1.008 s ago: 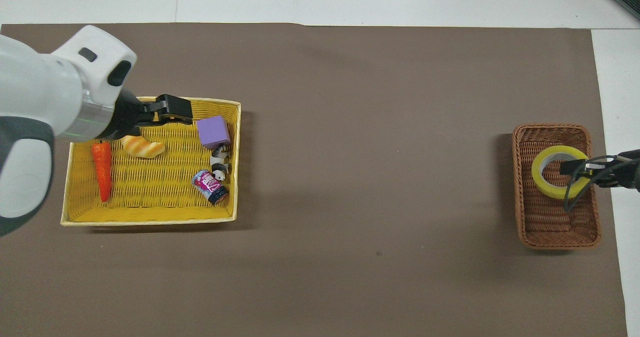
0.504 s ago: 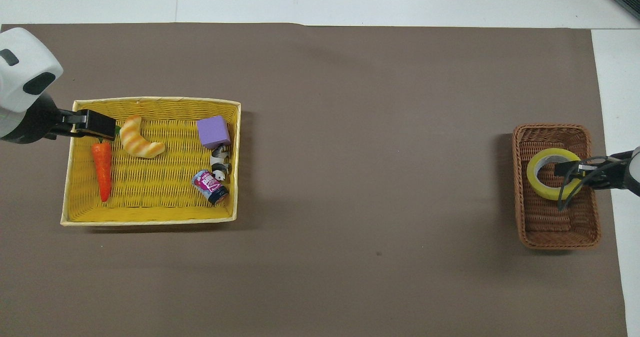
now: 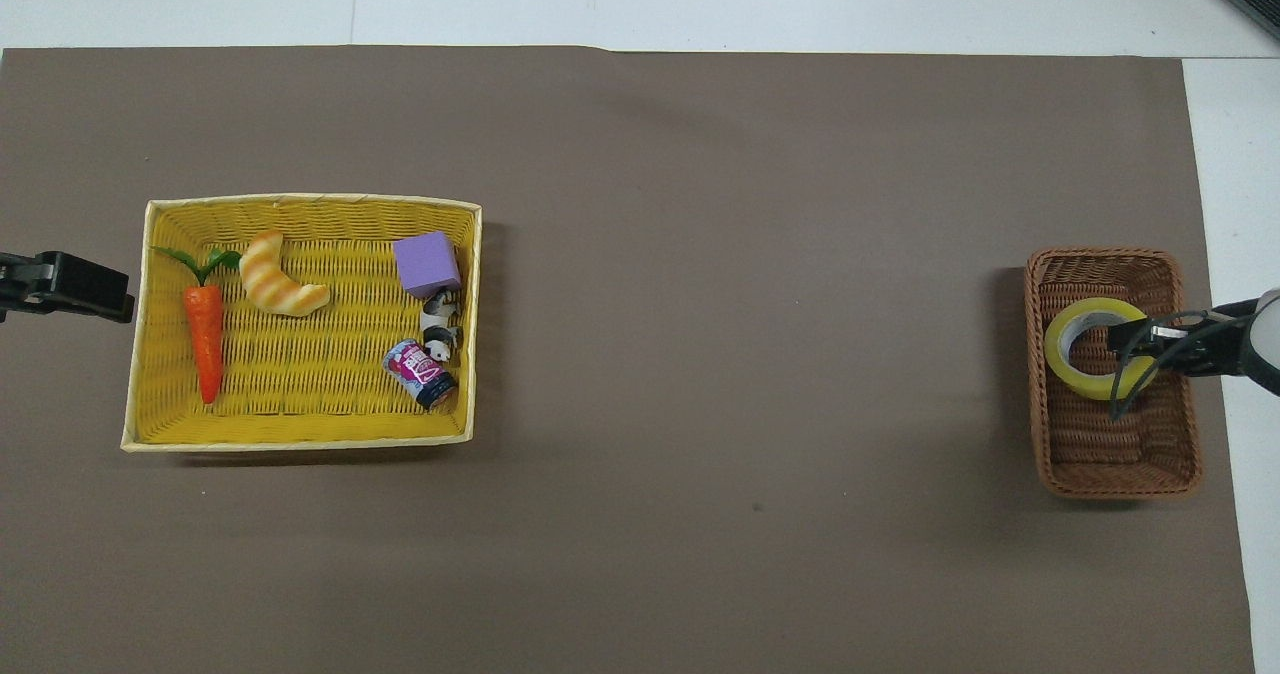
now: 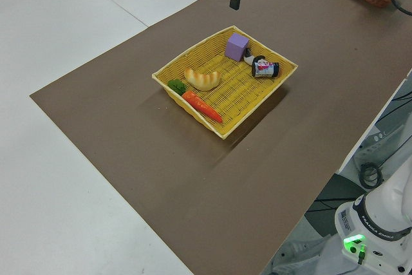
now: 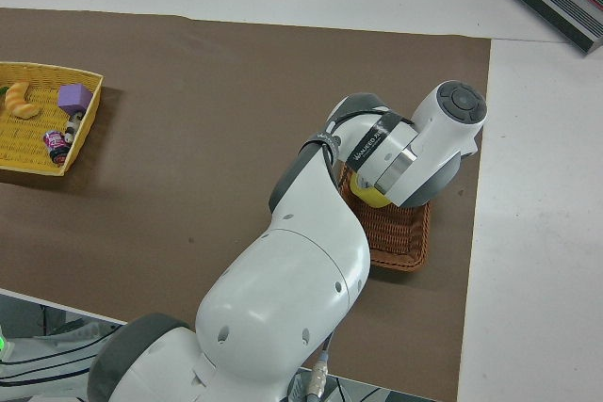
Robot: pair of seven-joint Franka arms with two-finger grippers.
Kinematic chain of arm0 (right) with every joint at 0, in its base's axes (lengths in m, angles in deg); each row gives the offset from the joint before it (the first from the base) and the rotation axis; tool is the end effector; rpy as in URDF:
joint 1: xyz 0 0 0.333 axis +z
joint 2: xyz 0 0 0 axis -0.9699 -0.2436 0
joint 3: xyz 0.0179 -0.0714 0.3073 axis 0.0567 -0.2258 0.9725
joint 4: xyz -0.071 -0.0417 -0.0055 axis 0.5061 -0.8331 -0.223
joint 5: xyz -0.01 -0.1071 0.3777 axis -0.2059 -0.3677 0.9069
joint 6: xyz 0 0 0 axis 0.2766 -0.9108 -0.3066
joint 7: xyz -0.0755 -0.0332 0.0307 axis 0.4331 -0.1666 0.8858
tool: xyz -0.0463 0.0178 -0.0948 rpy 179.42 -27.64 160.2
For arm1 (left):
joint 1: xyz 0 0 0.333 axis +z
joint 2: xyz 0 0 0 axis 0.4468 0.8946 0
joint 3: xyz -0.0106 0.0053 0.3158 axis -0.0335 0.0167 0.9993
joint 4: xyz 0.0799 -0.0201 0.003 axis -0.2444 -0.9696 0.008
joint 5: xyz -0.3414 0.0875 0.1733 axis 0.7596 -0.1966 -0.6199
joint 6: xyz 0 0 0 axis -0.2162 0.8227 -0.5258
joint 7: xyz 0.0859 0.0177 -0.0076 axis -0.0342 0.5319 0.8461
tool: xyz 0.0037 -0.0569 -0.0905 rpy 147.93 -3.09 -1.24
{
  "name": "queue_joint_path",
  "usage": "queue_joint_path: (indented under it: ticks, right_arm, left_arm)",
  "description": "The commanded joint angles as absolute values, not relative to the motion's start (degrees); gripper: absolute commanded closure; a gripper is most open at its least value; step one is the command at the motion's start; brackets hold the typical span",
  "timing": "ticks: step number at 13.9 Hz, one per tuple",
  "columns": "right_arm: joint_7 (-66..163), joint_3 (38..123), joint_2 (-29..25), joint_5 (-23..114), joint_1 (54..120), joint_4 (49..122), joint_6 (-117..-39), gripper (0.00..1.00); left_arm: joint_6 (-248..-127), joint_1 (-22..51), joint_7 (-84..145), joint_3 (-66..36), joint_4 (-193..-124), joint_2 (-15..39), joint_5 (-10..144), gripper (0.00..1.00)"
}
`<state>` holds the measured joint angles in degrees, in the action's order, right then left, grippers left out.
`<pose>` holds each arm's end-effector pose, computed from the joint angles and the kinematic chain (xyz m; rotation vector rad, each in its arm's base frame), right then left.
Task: Move tape to another basket
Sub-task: 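Open the right gripper to release the tape in the basket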
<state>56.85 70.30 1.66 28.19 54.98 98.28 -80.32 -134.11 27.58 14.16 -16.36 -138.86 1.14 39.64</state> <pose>0.5283 -0.2207 0.3389 -2.8932 0.3744 0.1002 0.5396 -0.0242 0.6328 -3.1042 0.1039 0.0867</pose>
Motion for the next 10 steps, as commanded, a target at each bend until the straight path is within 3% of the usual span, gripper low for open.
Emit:
queue_joint_path:
  ticks: [1, 10]
  right_arm:
    - [57.8, 70.5, 2.0, 28.8, 55.0, 98.3, -80.3, 0.00]
    - [58.1, 70.5, 2.0, 28.8, 55.0, 98.3, -80.3, 0.00]
  left_arm:
    - [-133.5, 27.9, 13.0, -16.7, -139.8, 0.1, 39.5, 0.00]
    - [-136.4, 30.0, 12.4, -17.0, -139.7, 0.3, 45.3, 0.00]
